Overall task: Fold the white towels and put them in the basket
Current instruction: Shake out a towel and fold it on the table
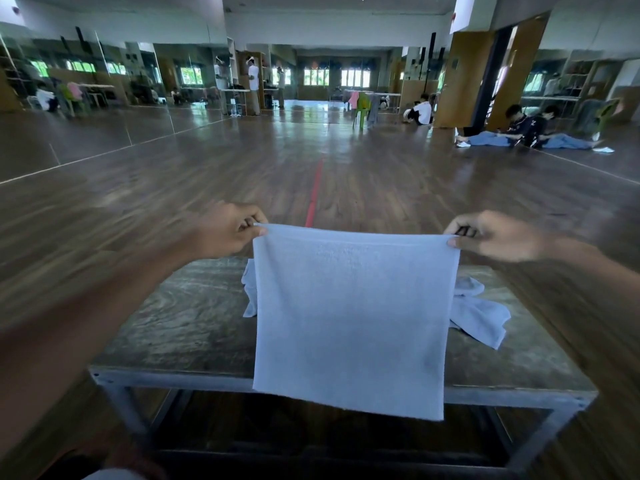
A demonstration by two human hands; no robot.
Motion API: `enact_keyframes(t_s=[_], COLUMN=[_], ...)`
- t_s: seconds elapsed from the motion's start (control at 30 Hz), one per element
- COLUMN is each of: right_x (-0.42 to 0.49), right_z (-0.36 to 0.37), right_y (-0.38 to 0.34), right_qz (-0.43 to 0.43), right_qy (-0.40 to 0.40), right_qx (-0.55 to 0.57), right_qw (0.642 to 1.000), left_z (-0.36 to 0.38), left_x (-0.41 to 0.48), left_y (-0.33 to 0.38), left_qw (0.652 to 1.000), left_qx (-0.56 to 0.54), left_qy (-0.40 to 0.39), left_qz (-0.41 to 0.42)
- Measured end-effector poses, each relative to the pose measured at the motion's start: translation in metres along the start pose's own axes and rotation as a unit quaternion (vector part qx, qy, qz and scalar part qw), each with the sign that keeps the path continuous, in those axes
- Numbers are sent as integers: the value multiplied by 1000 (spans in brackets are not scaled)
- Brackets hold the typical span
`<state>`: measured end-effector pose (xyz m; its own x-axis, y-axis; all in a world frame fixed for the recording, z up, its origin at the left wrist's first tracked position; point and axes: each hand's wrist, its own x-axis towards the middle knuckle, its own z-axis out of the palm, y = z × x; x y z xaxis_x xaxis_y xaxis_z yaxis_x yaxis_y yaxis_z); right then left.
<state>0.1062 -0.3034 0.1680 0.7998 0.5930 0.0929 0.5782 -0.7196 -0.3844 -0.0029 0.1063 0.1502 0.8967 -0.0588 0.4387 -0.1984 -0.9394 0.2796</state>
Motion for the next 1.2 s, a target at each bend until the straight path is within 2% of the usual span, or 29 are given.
enact_keyframes(t_s=[0.2, 0.37, 0.5, 0.7, 0.87, 1.1, 1.2], right_x=[32, 27, 7, -34, -44, -73, -68], right_z=[40, 101, 170, 239, 254, 256, 250], right_y=[18, 45, 75, 108, 107, 88, 92], right_qz=[24, 30, 24, -22, -30, -67, -45], right_qy=[132, 89, 81, 78, 105, 109, 93], right_qx=[-85, -145, -212, -285, -256, -167, -172], right_qw=[987, 985, 974, 955, 960, 978, 980], left_z=[51, 114, 178, 234, 248, 228, 221], left_x=[3, -22, -62, -132, -153, -143, -137], left_y=[-34, -46, -54, -45, -43, -58, -58], left_qw=[997, 997, 996, 997, 996, 991, 991], left_qx=[20, 30, 33, 61, 86, 119, 115], left_qy=[6, 27, -44, -28, 9, -62, -67], left_qz=[-70, -71, -69, 29, 29, -5, -3])
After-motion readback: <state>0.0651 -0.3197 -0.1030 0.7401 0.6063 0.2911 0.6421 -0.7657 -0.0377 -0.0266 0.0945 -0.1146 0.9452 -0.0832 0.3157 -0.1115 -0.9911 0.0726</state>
